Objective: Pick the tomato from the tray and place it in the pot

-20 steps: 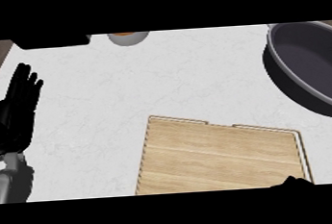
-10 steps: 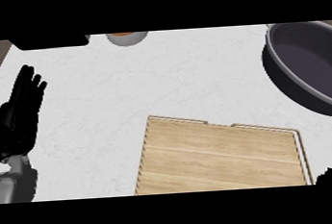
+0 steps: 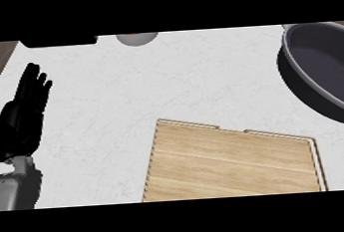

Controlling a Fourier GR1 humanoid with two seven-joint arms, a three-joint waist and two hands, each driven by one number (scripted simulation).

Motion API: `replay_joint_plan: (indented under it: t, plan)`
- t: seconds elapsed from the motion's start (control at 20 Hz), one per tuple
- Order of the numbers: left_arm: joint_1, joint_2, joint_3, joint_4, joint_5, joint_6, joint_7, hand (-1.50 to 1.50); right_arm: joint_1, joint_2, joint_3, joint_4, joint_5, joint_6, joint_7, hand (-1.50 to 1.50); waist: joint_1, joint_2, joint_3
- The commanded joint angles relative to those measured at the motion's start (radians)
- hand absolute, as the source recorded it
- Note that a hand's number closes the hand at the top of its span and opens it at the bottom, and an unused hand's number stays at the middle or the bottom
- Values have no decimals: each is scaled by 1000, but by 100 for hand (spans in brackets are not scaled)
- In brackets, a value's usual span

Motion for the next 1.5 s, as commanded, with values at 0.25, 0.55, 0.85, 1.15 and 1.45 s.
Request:
replay_joint_plan:
  t: [0.25, 0.55, 0.85, 1.15, 1.45]
  plan:
    - [-11, 0, 22, -8, 8, -19, 19, 0, -334, -53, 13, 355, -7, 47, 73, 150, 13, 1, 1]
    - [-9, -20, 9, 18, -2, -25, -18, 0, -497, -33, 18, 712, -33, 59, -75, 150, 24, 6, 1]
    - [3, -40, -32, -4, -22, -24, -2, 0, -553, -123, 52, 857, 386, -250, -201, 150, 53, 15, 3]
    - [-33, -14, -4, -38, -7, -28, 44, 0, -714, -98, 94, 1274, 480, -373, -420, 150, 39, 9, 3]
    - [-42, -44, -20, 6, -29, -15, 3, 0, -906, -50, 102, 1602, 498, -362, -425, 150, 52, 17, 4]
